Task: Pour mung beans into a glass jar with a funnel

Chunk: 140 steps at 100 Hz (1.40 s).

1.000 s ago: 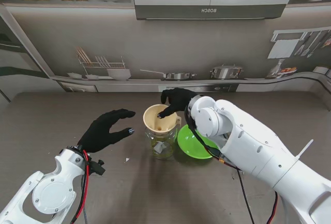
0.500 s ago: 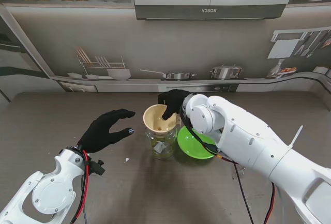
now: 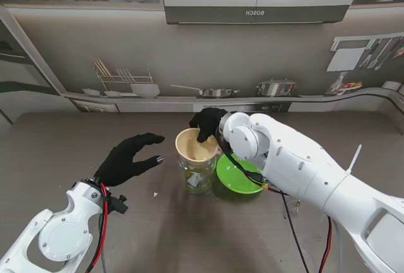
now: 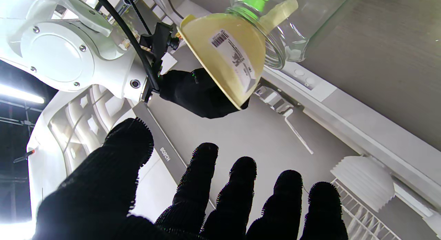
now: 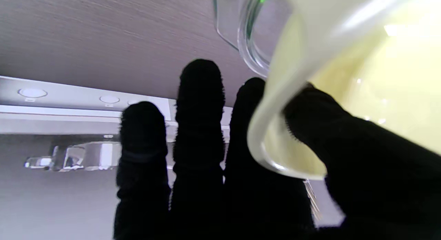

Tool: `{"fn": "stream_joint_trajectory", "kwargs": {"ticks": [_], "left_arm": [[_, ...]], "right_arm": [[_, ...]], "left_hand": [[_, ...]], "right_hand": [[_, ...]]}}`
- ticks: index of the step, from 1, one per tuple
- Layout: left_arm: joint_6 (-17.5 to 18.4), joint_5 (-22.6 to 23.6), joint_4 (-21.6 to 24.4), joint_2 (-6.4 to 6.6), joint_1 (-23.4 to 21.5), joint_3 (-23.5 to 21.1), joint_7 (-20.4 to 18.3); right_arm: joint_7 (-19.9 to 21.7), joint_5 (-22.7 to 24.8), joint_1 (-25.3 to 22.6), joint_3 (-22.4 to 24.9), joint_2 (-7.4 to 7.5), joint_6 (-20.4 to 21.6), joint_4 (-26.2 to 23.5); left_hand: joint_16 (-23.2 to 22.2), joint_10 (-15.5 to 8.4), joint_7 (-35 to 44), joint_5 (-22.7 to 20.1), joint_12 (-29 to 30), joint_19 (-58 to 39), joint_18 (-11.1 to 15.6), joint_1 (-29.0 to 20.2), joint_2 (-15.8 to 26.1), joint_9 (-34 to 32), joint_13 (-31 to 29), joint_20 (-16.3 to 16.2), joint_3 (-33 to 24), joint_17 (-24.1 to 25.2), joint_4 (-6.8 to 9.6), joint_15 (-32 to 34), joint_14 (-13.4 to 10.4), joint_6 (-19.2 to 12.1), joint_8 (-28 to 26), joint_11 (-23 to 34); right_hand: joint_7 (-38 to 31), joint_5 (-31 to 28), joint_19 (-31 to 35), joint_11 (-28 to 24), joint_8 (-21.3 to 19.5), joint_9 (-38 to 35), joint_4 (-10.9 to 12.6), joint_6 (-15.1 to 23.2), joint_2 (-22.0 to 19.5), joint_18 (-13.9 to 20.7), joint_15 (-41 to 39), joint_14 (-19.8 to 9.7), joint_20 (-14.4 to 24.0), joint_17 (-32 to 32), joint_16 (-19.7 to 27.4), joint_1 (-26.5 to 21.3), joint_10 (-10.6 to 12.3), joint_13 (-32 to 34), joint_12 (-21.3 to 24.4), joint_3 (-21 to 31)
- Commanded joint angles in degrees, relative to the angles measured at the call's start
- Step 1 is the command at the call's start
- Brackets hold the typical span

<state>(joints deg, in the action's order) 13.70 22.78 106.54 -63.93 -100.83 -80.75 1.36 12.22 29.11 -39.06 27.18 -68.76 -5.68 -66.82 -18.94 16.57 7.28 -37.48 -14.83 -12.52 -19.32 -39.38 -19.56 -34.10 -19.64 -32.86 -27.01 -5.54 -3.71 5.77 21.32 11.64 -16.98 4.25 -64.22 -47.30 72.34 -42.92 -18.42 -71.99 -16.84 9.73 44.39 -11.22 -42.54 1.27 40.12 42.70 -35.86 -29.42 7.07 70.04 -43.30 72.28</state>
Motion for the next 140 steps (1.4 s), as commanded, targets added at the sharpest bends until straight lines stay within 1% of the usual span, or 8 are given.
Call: {"fn": "stream_joint_trajectory", "kwargs": {"ticks": [1, 25, 35, 49, 72, 104, 122, 140], "left_arm": [[-0.1, -0.2, 0.3, -0.21, -0.2, -0.1, -1.0], [-0.2, -0.5, 0.4, -0.24, -0.3, -0.2, -0.9], [-0.2, -0.5, 0.4, -0.23, -0.3, -0.3, -1.0], [-0.4, -0.8, 0.4, -0.21, -0.2, -0.2, -1.2], [-0.7, -1.4, 0.4, -0.19, -0.1, 0.0, -1.6], [-0.4, -1.3, 0.1, -0.3, 0.0, 0.0, -1.0], [0.0, -0.9, 0.2, -0.4, -0.2, -0.2, -0.4], [0.1, -0.6, 0.4, -0.49, -0.6, -0.6, 0.2]], "right_arm": [[0.1, 0.1, 0.1, 0.0, -0.38, 1.0, 0.3], [0.1, 0.2, 0.3, 0.6, -0.13, 3.1, -0.1], [0.0, 0.6, -0.2, 1.5, 0.25, 3.9, -1.1], [0.6, -0.6, -1.9, 3.9, 0.79, 3.1, -3.4], [1.9, -2.8, -4.5, 7.7, 1.71, 1.5, -7.0], [0.9, -0.2, -11.4, 15.8, 3.55, 0.1, -15.0], [-1.5, 2.1, -17.2, 20.9, 4.18, 0.3, -19.9], [-3.3, 3.6, -24.2, 26.1, 4.87, 2.1, -24.9]], "left_hand": [[0.0, 0.0, 0.1, -0.5, 0.2, 1.6, 0.1, -1.1, 3.1, -1.3, -1.2, -0.3, 1.3, -0.2, 1.68, -0.4, -0.2, -0.2, 0.0, -0.3], [0.0, 0.1, 0.1, -0.6, 0.2, 1.6, 0.1, -1.3, 3.5, -1.4, -1.3, -0.3, 1.4, -0.1, 1.67, -0.3, -0.2, -0.2, 0.0, -0.3], [0.0, 0.1, 0.1, -0.5, 0.1, 1.6, 0.0, -1.3, 3.6, -1.4, -1.4, -0.3, 1.7, -0.2, 1.66, -0.3, -0.2, -0.2, 0.0, -0.3], [0.1, 0.2, 0.2, -0.8, 0.2, 1.5, 0.1, -1.4, 3.7, -1.4, -1.3, -0.3, 1.8, -0.3, 1.66, -0.4, -0.2, -0.1, 0.0, -0.3], [0.0, 0.1, 0.1, -0.6, 0.2, 1.6, 0.0, -1.6, 3.9, -1.3, -1.3, -0.3, 2.2, -0.1, 1.67, -0.4, -0.2, -0.1, 0.0, -0.4], [0.1, 0.2, 0.0, -0.4, 0.2, 1.5, 0.0, -1.7, 4.1, -1.3, -1.2, -0.3, 2.3, -0.3, 1.72, -0.4, -0.3, -0.2, 0.1, -0.4], [0.1, 0.1, 0.0, -0.5, 0.2, 1.5, 0.0, -1.7, 4.0, -1.3, -1.3, -0.3, 2.3, -0.3, 1.73, -0.4, -0.2, -0.2, 0.1, -0.4], [0.1, 0.1, 0.1, -0.6, 0.2, 1.5, -0.1, -1.7, 4.0, -1.3, -1.2, -0.3, 2.1, -0.3, 1.73, -0.4, -0.1, -0.2, 0.1, -0.4]], "right_hand": [[-2.2, -1.6, 3.5, -0.7, 1.2, -2.7, -1.7, 2.1, -2.0, 2.3, -1.8, -1.0, -0.5, 1.7, -1.3, -1.5, 1.1, 3.9, -0.5, 2.3], [-6.0, 0.4, 10.9, -6.3, -4.2, -2.8, -2.5, 0.9, -3.8, 6.5, -17.1, -1.4, 2.1, 8.2, -8.0, -2.4, 0.2, 5.4, -8.1, 4.2], [-7.3, 1.4, 12.4, -7.7, -5.4, -3.3, -3.1, 0.6, -4.5, 6.9, -22.1, -2.2, 3.4, 10.2, -9.2, -2.7, 0.1, 5.6, -9.9, 4.7], [-8.4, 2.4, 13.3, -9.0, -6.5, -3.4, -3.7, -0.2, -5.0, 6.6, -26.0, -2.5, 4.8, 11.3, -9.9, -3.3, -0.6, 5.5, -11.6, 5.3], [-8.7, 2.1, 13.8, -9.5, -6.8, -3.7, -3.6, -0.4, -4.3, 6.8, -27.8, -2.6, 5.6, 12.2, -10.4, -3.3, -0.8, 5.4, -12.0, 6.1], [-8.6, 2.5, 13.8, -9.6, -7.0, -3.3, -3.7, -1.0, -4.9, 6.3, -28.4, -2.4, 6.1, 12.3, -10.5, -4.0, -1.5, 5.4, -12.1, 5.6], [-8.7, 2.6, 14.1, -9.8, -7.1, -2.9, -3.7, -1.5, -5.0, 5.8, -28.7, -1.9, 6.3, 12.6, -10.5, -4.5, -1.9, 5.4, -12.2, 5.3], [-8.6, 2.7, 14.1, -9.9, -7.2, -2.7, -3.7, -1.7, -5.3, 5.7, -28.8, -1.9, 6.4, 12.6, -10.5, -4.7, -2.1, 5.4, -12.1, 5.0]]}}
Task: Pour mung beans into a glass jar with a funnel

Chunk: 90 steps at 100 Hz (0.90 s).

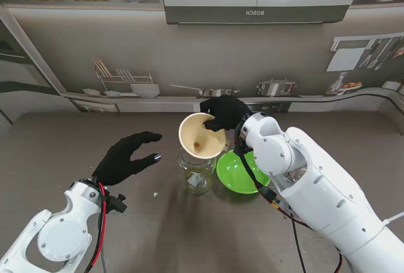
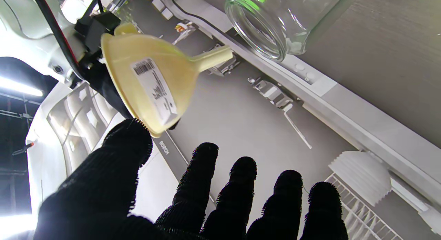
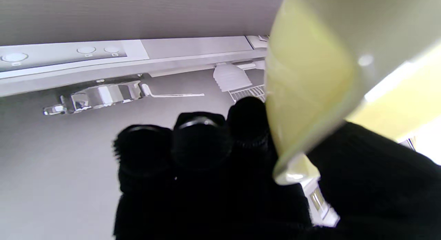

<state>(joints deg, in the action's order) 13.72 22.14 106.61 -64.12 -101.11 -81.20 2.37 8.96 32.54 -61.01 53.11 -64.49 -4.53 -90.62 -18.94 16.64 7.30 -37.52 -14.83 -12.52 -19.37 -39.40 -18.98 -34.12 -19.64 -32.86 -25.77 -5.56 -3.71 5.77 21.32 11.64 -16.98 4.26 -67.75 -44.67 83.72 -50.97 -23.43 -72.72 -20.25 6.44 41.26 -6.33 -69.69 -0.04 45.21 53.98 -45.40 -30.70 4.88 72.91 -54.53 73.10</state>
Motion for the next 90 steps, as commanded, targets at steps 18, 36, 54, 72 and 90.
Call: {"fn": "stream_joint_trajectory", "kwargs": {"ticks": [18, 36, 54, 72, 90], "left_arm": [[-0.2, 0.1, 0.3, -0.29, -0.3, -0.1, -0.9], [-0.3, 0.1, 0.2, -0.26, -0.2, 0.1, -1.0], [-0.5, 0.1, 0.1, -0.24, 0.0, 0.2, -1.2], [-0.6, 0.1, 0.0, -0.22, 0.1, 0.4, -1.2], [-0.8, 0.1, 0.0, -0.21, 0.1, 0.4, -1.3]], "right_arm": [[-0.9, 1.5, -8.6, 4.3, 1.31, 5.1, -4.5], [-2.4, 0.8, -13.6, 6.9, 1.45, 8.2, -6.0], [-1.4, -1.1, -16.9, 8.5, 1.99, 13.2, -6.0], [-1.0, -1.3, -18.5, 8.5, 2.39, 17.7, -3.7], [-1.6, -1.4, -19.3, 7.9, 2.54, 21.4, -1.2]], "left_hand": [[0.1, 0.2, 0.0, -0.4, 0.2, 1.6, 0.0, -1.6, 3.4, -1.2, -1.1, -0.3, 0.7, -0.2, 1.72, -0.5, -0.1, -0.1, 0.1, -0.4], [0.1, 0.2, 0.0, -0.4, 0.2, 1.5, 0.0, -1.6, 3.4, -1.3, -1.2, -0.3, 0.7, -0.2, 1.7, -0.4, -0.1, -0.2, 0.1, -0.4], [0.1, 0.1, 0.0, -0.4, 0.2, 1.5, 0.0, -1.6, 3.4, -1.3, -1.2, -0.3, 0.6, -0.3, 1.69, -0.5, -0.1, -0.1, 0.1, -0.4], [0.1, 0.1, 0.0, -0.5, 0.2, 1.5, 0.0, -1.6, 3.5, -1.3, -1.2, -0.3, 0.6, -0.3, 1.69, -0.4, -0.1, -0.1, 0.1, -0.4], [0.1, 0.2, 0.0, -0.4, 0.2, 1.6, 0.0, -1.7, 3.4, -1.4, -1.3, -0.3, 0.6, -0.2, 1.69, -0.4, 0.0, -0.1, 0.1, -0.4]], "right_hand": [[-5.1, 0.2, 2.6, -1.9, -2.3, -1.7, -0.3, 1.8, -2.4, 0.6, -1.5, -0.6, 1.3, 1.0, -0.8, -3.3, 0.3, 2.5, -0.7, 4.0], [-5.1, 0.2, 2.4, -2.0, -2.3, -1.7, -0.4, 1.6, -2.3, 0.5, -1.3, -0.4, 1.4, 0.9, -0.7, -3.4, 0.1, 2.5, -0.5, 3.9], [-5.1, 0.5, 2.0, -2.1, -2.3, -1.3, -0.4, 1.6, -2.6, 0.3, -0.8, -0.3, 1.4, 0.3, -0.5, -3.5, 0.1, 2.4, -0.4, 3.7], [-5.2, 0.8, 1.6, -2.1, -2.4, -1.1, -0.3, 1.9, -2.8, 0.4, 0.0, -0.4, 1.3, -0.1, -0.2, -3.3, 0.5, 2.4, -0.2, 3.5], [-5.3, 1.0, 1.1, -2.2, -2.2, -0.9, -0.3, 2.1, -2.8, 0.1, 0.3, -0.2, 1.3, -0.6, -0.1, -3.2, 0.5, 2.4, 0.1, 3.4]]}}
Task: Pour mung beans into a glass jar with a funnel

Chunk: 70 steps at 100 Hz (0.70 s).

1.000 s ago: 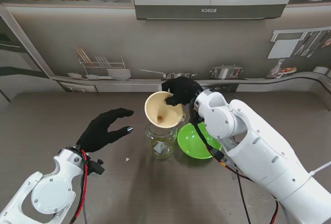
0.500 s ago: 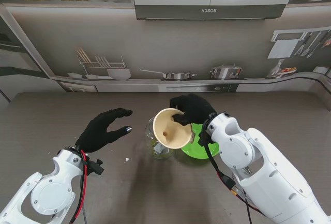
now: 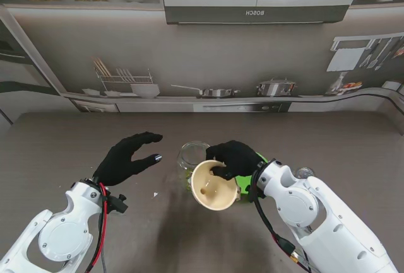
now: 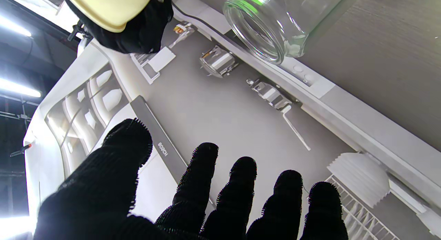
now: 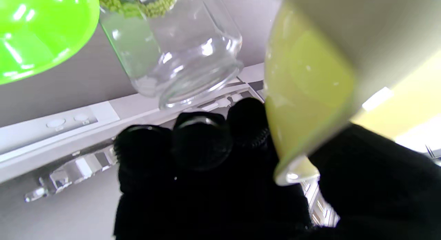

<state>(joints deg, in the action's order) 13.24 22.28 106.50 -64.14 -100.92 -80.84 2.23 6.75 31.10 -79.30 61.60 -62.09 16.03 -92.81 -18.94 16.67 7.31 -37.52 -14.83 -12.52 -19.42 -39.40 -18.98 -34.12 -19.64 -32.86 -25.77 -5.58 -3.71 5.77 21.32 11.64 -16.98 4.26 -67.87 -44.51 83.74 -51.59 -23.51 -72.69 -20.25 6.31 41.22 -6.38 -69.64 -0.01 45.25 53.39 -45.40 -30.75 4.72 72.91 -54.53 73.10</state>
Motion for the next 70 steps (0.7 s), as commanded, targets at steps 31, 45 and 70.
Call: {"fn": "stream_joint_trajectory", "kwargs": {"ticks": [31, 45, 70], "left_arm": [[-0.5, -0.2, 0.0, -0.17, 0.1, 0.3, -1.4], [-0.6, -0.2, 0.0, -0.15, 0.1, 0.3, -1.5], [-0.8, -0.3, -0.1, -0.11, 0.2, 0.4, -1.7]], "right_arm": [[-1.4, 3.3, -0.3, -2.7, 0.46, 8.0, 5.5], [-3.1, 4.5, 0.7, -4.2, 0.31, 9.9, 7.9], [-6.3, 7.8, 3.1, -7.2, 0.04, 12.5, 11.3]], "left_hand": [[0.1, 0.1, 0.0, -0.4, 0.2, 1.6, 0.0, -1.7, 3.4, -1.3, -1.2, -0.3, 0.5, -0.2, 1.68, -0.4, -0.1, -0.1, 0.1, -0.4], [0.1, 0.2, 0.1, -0.5, 0.2, 1.5, 0.0, -1.7, 3.4, -1.3, -1.2, -0.3, 0.5, -0.2, 1.68, -0.4, -0.1, -0.1, 0.1, -0.4], [0.0, 0.1, 0.1, -0.5, 0.2, 1.5, 0.0, -1.6, 3.4, -1.3, -1.3, -0.3, 0.6, -0.2, 1.66, -0.4, -0.1, -0.2, 0.1, -0.4]], "right_hand": [[-5.4, 1.4, -0.6, -1.3, -1.4, -0.1, -0.2, 3.5, -3.0, -0.3, 2.7, -0.5, 0.8, -1.6, 0.9, -2.3, 1.5, 2.4, 1.4, 3.0], [-5.3, 1.6, -1.2, -0.7, -1.0, 0.4, 0.0, 3.8, -2.8, -0.6, 4.3, -0.2, 0.6, -2.2, 1.4, -2.1, 1.7, 2.3, 2.4, 2.6], [-4.4, 1.2, -2.5, 0.8, 0.8, 0.9, 0.5, 4.7, -1.9, -1.1, 8.7, -0.6, 0.0, -3.3, 2.8, -1.2, 2.3, 2.4, 4.7, 2.2]]}}
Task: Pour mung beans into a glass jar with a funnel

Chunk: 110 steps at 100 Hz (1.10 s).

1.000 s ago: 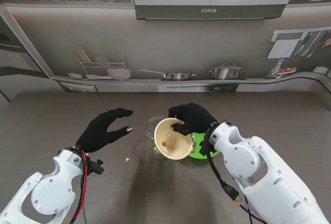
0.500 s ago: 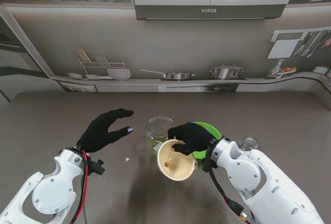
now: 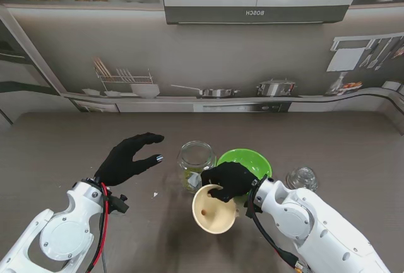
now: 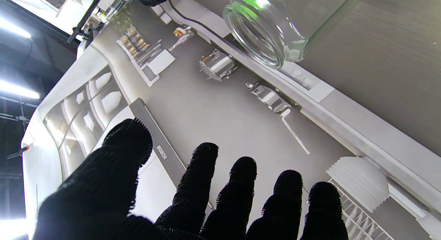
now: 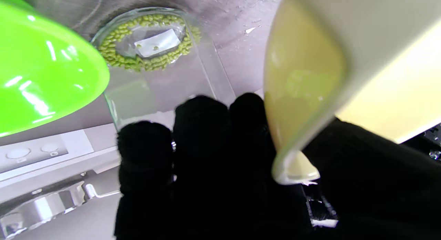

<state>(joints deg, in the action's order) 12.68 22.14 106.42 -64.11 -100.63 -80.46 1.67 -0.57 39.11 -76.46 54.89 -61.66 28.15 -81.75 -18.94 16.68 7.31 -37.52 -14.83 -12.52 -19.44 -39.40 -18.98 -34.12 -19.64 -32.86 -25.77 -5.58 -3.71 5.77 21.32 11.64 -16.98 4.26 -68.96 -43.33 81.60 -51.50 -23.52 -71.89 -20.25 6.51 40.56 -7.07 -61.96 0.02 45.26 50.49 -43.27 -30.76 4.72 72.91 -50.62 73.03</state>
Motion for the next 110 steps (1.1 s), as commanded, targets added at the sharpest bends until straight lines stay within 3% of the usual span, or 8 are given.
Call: {"fn": "stream_joint_trajectory", "kwargs": {"ticks": [1, 43, 110], "left_arm": [[-0.2, -0.2, 0.0, -0.14, -0.1, 0.0, -1.1], [-0.5, -0.2, 0.1, -0.12, -0.1, 0.0, -1.3], [-0.6, -0.6, 0.0, -0.04, -0.1, 0.0, -1.8]], "right_arm": [[0.9, -0.2, 0.4, -0.6, -0.4, 0.4, 0.4], [1.2, 1.3, 4.0, -3.7, -0.22, 1.2, 3.8], [7.2, 0.9, 4.7, -4.7, 1.06, -0.8, 3.7]], "left_hand": [[0.0, 0.2, 0.0, -0.3, 0.2, 1.5, 0.0, -1.7, 3.4, -1.3, -1.3, -0.3, 0.6, -0.2, 1.67, -0.4, -0.1, -0.1, 0.1, -0.4], [0.0, 0.2, 0.0, -0.4, 0.2, 1.6, 0.0, -1.8, 3.4, -1.2, -1.2, -0.3, 0.7, -0.2, 1.68, -0.4, -0.1, -0.1, 0.1, -0.4], [0.0, 0.1, 0.1, -0.5, 0.2, 1.6, 0.1, -1.8, 3.5, -1.3, -1.4, -0.3, 0.8, -0.1, 1.7, -0.4, -0.1, -0.1, 0.1, -0.4]], "right_hand": [[-3.3, 0.0, -0.4, 0.7, 0.9, 0.1, 0.5, 4.5, -1.2, -0.4, 1.1, -0.7, 0.0, -0.5, 0.7, -1.2, 2.3, 2.4, 0.9, 2.2], [-1.3, -0.5, -1.4, 3.2, 3.2, 2.0, 0.7, 5.2, 0.9, -0.3, 5.8, -1.2, -0.4, -1.7, 1.8, 0.3, 1.9, 2.3, 3.1, 2.8], [1.9, 1.3, -1.1, 4.9, 5.1, 5.4, 1.4, 3.9, 4.0, -0.2, 8.7, -1.8, 0.0, -3.4, 1.5, 4.4, 0.9, 2.3, 4.0, 2.3]]}}
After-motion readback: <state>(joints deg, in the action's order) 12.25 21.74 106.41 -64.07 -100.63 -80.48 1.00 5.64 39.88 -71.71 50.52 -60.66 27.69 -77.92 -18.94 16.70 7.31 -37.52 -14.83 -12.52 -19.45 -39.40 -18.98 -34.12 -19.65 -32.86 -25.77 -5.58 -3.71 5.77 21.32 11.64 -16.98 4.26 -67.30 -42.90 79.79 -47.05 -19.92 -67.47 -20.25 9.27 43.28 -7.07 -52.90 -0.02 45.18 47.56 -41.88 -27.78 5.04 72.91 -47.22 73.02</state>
